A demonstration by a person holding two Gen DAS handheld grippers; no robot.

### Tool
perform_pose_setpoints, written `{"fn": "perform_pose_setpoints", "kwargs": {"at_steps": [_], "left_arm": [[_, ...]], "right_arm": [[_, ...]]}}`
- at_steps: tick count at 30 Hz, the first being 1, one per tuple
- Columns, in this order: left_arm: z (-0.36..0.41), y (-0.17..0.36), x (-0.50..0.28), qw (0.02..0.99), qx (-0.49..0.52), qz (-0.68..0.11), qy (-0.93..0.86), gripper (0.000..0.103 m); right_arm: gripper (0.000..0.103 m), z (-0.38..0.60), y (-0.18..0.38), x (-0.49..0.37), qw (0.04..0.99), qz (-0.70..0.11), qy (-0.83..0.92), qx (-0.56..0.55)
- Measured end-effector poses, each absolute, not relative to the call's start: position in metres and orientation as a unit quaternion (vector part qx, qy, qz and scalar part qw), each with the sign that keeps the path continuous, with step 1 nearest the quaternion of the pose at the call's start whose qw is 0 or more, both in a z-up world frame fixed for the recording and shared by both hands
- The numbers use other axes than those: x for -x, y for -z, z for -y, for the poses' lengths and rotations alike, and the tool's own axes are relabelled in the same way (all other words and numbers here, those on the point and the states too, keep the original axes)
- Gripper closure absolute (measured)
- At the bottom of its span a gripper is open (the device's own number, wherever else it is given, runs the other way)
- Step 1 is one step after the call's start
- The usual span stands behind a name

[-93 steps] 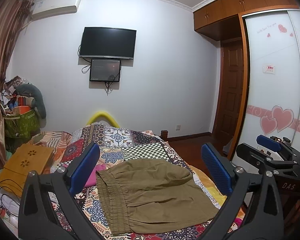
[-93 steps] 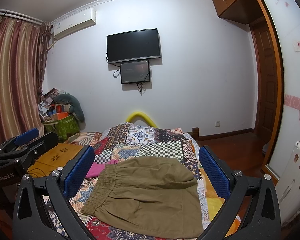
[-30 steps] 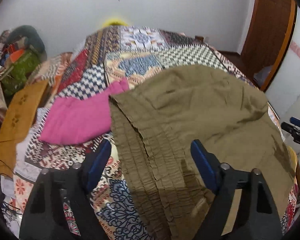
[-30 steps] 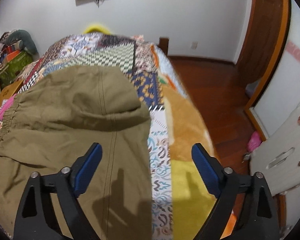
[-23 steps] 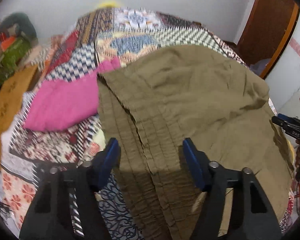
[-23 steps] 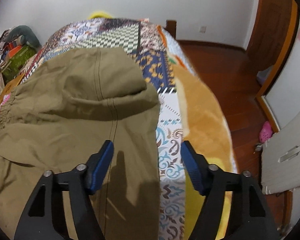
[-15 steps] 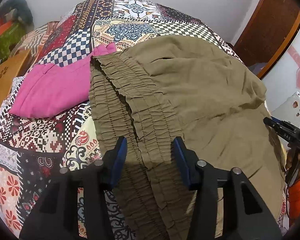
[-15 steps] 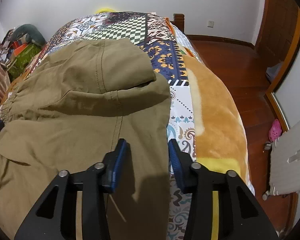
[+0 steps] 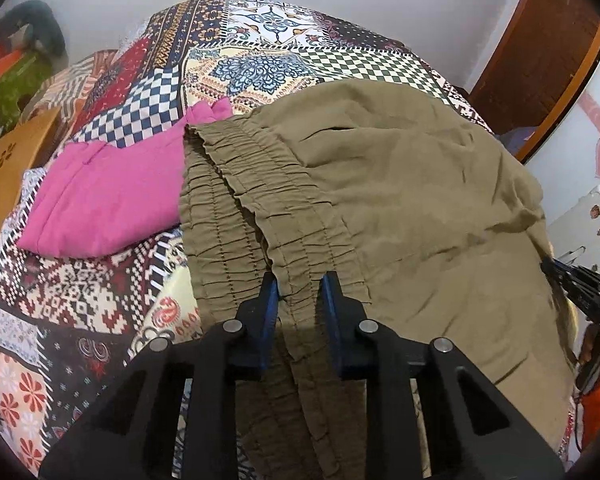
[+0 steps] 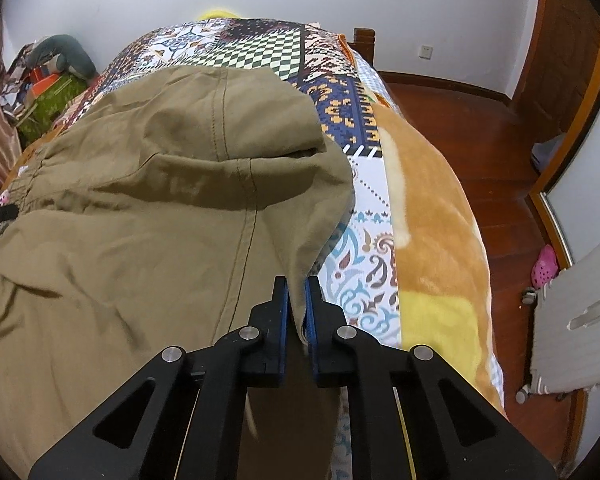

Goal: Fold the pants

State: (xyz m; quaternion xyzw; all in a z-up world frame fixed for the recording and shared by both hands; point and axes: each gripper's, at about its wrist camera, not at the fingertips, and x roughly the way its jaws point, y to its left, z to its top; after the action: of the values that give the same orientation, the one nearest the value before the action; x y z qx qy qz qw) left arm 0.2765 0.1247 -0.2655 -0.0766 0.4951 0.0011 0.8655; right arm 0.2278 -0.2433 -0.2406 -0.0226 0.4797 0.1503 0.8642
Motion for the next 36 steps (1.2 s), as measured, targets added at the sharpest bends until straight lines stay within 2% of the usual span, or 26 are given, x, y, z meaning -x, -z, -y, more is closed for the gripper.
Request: {"fn": "perform_pose_setpoints", "kwargs": {"at_steps": [1, 11, 14, 15, 17, 20, 22, 34, 36], "left_arm": [[-0.125, 0.265, -0.278, 0.866, 0.070, -0.495, -0.007, 0.085], [-0.125, 0.257, -0.279, 0.863, 0.038, -0.503, -0.019, 0.082], [-0.131, 0.245, -0.279, 0.868, 0.052, -0.494, -0.021, 0.061], [-0.133, 0.240, -0.279, 0.870, 0.058, -0.489, -0.022, 0.057], [-0.140, 0.229, -0.281, 0.878, 0.064, -0.474, -0.027, 0.050], [-0.147, 0.218, -0.288, 0.884, 0.058, -0.461, -0.040, 0.039], [-0.150, 0.215, -0.292, 0.887, 0.058, -0.456, -0.046, 0.033], [-0.147, 0.246, -0.333, 0.867, 0.061, -0.495, -0.017, 0.032], [-0.146, 0.252, -0.338, 0.862, 0.067, -0.502, -0.009, 0.037]], "right_arm": [[0.096, 0.243, 0.241, -0.226, 0.864, -0.481, -0.150, 0.023], [0.095, 0.243, 0.235, -0.224, 0.859, -0.491, -0.143, 0.008], [0.092, 0.241, 0.225, -0.227, 0.865, -0.482, -0.141, 0.016], [0.090, 0.241, 0.220, -0.228, 0.868, -0.476, -0.142, 0.016], [0.075, 0.242, 0.208, -0.232, 0.878, -0.456, -0.143, 0.014], [0.058, 0.243, 0.197, -0.238, 0.892, -0.430, -0.141, 0.011], [0.058, 0.242, 0.193, -0.245, 0.896, -0.421, -0.140, 0.009], [0.057, 0.229, 0.212, -0.299, 0.886, -0.437, -0.156, -0.017], [0.057, 0.225, 0.218, -0.309, 0.881, -0.444, -0.161, -0.016]]}}
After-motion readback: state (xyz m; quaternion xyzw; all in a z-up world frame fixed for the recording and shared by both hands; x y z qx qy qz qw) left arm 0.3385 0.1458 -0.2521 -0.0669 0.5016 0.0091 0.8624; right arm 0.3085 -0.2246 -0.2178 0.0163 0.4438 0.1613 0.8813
